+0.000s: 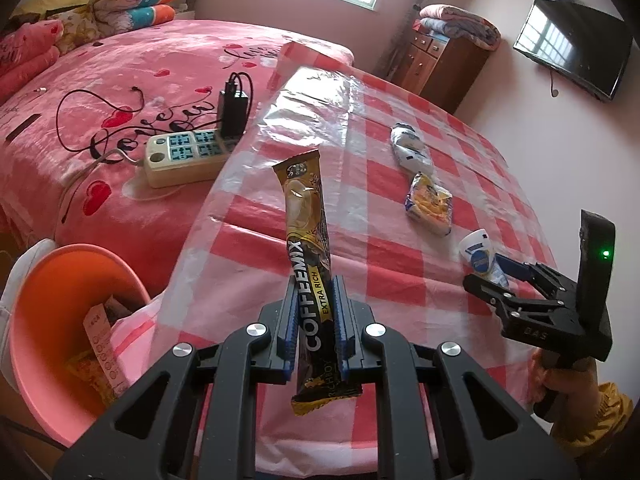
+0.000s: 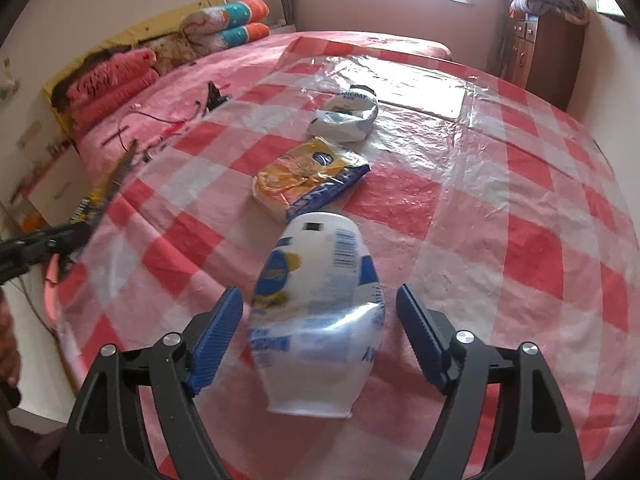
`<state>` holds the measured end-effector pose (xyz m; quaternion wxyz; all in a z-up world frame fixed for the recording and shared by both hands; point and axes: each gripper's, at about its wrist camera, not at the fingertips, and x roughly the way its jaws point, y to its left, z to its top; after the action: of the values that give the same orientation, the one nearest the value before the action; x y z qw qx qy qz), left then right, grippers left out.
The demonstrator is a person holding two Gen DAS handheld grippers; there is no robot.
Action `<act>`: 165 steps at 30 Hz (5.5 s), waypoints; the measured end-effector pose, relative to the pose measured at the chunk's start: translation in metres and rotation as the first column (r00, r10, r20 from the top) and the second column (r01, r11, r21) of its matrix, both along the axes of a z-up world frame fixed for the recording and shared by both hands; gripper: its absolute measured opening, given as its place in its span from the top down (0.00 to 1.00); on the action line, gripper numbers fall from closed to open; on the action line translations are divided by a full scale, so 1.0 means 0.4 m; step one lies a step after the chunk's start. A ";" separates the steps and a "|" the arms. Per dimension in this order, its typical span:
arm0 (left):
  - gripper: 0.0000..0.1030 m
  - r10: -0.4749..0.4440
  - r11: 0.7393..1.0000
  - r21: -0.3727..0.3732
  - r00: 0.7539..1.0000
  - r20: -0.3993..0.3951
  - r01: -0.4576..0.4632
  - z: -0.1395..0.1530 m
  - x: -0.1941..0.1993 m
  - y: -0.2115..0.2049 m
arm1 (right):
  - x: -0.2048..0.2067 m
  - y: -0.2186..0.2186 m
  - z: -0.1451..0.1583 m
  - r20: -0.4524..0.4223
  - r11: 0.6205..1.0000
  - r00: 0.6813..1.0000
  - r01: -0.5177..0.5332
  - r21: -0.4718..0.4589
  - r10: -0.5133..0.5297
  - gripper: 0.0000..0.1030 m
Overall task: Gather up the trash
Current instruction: 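Lift the coffee stick and milk bag and carry them over the orange bucket, then open both tools to drop the coffee stick and milk bag into the bucket, then bring both open tools back to the yellow snack bag and white bottle, then grasp the yellow snack bag with the left tool while the right tool grasps the white bottle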
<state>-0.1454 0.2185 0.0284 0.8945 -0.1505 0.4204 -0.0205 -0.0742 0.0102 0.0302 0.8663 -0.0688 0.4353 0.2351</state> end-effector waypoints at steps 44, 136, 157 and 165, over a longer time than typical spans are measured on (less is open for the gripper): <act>0.83 0.409 0.911 -0.038 0.912 -0.030 -0.410 -0.073 -0.214 0.422 | -0.140 0.674 0.119 -0.032 0.787 0.793 -0.597 0.158 0.608 0.39; 0.04 -0.158 0.974 0.172 0.986 0.049 0.148 0.082 0.205 -0.278 | 0.068 -0.284 0.114 0.037 0.958 0.982 0.173 0.227 -0.186 0.07; 0.30 -0.259 0.947 0.189 0.965 -0.039 0.261 -0.046 0.392 -0.355 | 0.304 -0.196 0.104 -0.091 0.965 0.991 0.113 0.236 -0.094 0.08; 0.44 -0.253 0.947 0.203 0.967 -0.008 0.249 -0.048 0.381 -0.354 | 0.360 -0.123 0.083 -0.102 0.974 0.994 0.066 0.216 -0.044 0.08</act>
<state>0.0068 0.0768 0.0093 0.8989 -0.0040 0.4281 -0.0928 0.0698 -0.0389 0.0632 0.8528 0.0507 0.4497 0.2606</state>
